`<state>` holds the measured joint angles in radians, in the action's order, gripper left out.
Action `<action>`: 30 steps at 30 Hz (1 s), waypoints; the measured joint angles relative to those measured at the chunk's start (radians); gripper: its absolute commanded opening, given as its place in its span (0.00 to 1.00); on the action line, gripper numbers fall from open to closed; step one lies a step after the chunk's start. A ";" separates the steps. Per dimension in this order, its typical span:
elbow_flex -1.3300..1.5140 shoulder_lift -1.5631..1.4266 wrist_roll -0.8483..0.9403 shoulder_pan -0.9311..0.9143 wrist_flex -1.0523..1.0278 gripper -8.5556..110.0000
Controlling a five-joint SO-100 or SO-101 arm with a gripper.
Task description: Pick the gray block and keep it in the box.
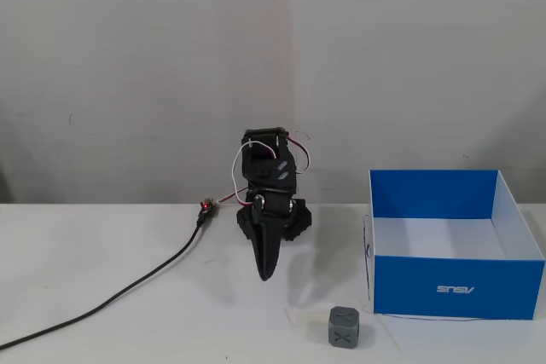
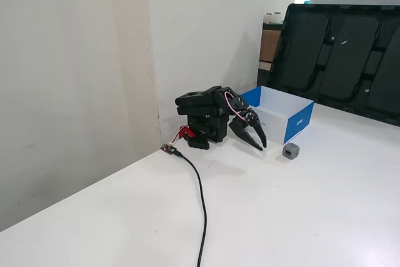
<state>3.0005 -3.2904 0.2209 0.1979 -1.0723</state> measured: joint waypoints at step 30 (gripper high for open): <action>-0.747 1.195 -0.529 0.267 0.081 0.07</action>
<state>2.2534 -2.0954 -0.3083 0.4648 -0.9910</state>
